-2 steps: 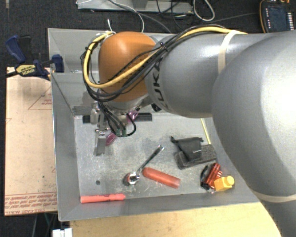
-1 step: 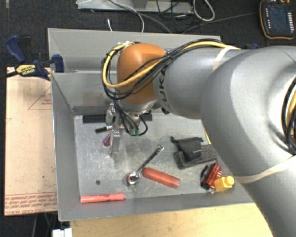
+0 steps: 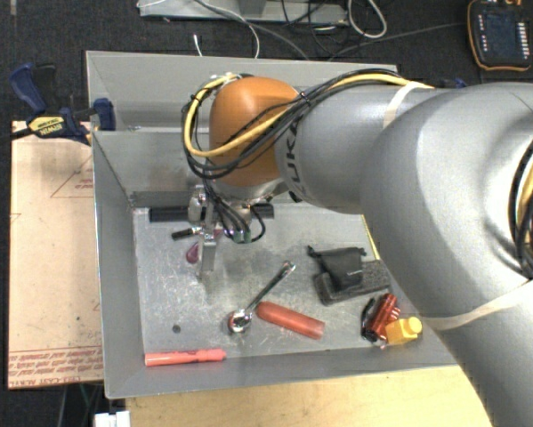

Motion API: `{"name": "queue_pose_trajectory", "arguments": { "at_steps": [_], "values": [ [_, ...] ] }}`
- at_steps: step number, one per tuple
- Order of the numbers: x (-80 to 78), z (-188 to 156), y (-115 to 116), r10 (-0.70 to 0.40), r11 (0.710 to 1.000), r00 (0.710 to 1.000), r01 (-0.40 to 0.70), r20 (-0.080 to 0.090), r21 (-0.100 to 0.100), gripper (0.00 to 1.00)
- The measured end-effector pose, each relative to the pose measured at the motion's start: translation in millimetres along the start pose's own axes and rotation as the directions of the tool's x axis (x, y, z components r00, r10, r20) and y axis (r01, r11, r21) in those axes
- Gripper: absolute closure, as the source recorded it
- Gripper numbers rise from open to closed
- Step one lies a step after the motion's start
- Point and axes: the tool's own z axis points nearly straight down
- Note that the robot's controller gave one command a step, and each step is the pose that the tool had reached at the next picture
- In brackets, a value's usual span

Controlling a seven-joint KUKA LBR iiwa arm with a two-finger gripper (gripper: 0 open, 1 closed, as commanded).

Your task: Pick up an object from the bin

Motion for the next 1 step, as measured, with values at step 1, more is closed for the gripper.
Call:
{"name": "queue_pose_trajectory", "arguments": {
  "at_steps": [1],
  "values": [
    [-0.7, 0.0, 24.5, -0.317, 0.949, 0.949, 0.317, -0.003, 0.000, 0.00]
  ]
}}
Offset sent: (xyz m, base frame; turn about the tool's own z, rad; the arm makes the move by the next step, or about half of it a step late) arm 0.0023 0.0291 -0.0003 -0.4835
